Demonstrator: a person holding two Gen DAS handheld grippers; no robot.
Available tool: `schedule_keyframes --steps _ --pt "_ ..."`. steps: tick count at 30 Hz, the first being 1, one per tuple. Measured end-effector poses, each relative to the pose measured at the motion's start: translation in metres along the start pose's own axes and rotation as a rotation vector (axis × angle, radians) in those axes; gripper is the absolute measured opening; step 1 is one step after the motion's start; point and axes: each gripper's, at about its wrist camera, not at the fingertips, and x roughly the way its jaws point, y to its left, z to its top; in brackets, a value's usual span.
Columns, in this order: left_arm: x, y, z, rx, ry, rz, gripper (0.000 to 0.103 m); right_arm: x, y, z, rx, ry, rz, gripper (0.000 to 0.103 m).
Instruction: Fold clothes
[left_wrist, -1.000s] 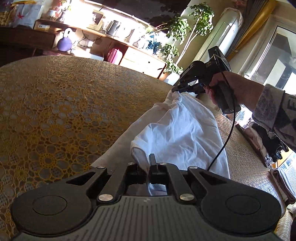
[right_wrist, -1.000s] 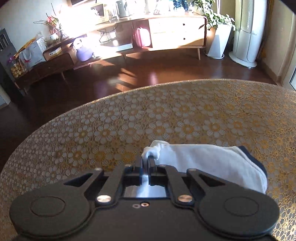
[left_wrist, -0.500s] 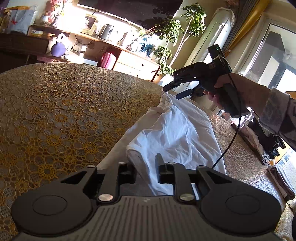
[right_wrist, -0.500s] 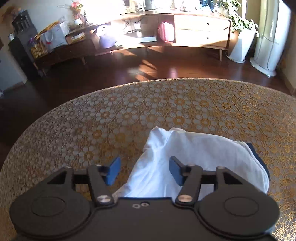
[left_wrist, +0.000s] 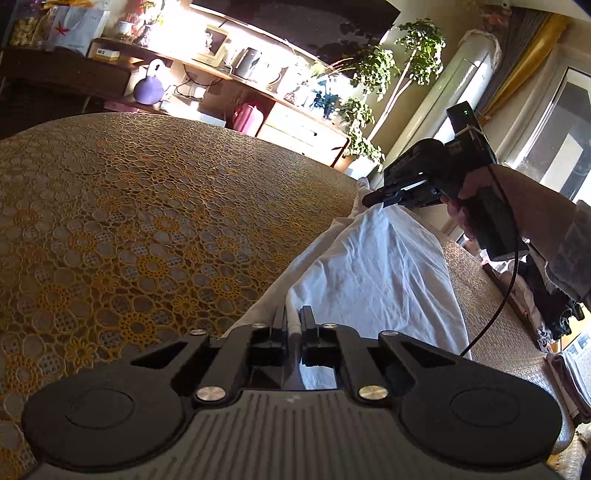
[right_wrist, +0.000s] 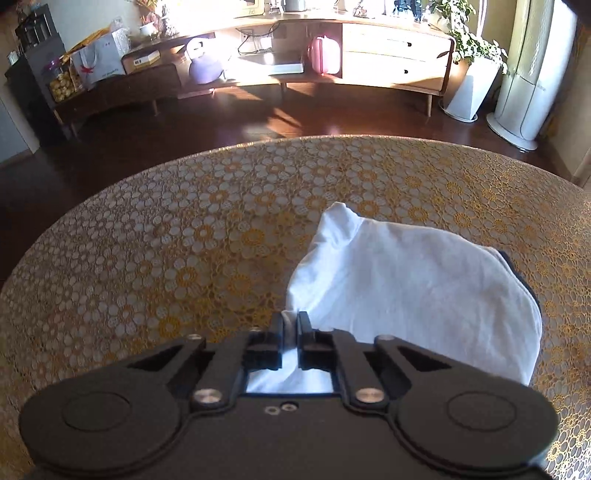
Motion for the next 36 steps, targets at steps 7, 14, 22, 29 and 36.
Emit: schedule_keyframes --steps 7,14,22,29,36 --pt "-0.007 0.007 0.008 -0.030 -0.018 0.040 0.005 0.022 0.011 0.011 0.035 0.000 0.020 0.103" --pt "-0.009 0.003 0.013 -0.008 -0.021 0.109 0.007 0.004 0.001 0.015 -0.006 -0.010 0.049 0.103" --pt "-0.024 -0.011 0.023 0.111 -0.074 0.180 0.081 -0.056 -0.104 0.019 0.117 -0.107 -0.085 0.103" --pt "-0.007 -0.013 0.013 0.086 0.007 0.177 0.080 -0.024 -0.159 -0.008 0.262 -0.029 -0.116 0.103" --pt "-0.002 -0.024 0.007 0.186 0.010 0.242 0.074 -0.005 -0.159 -0.013 0.308 -0.036 -0.063 0.103"
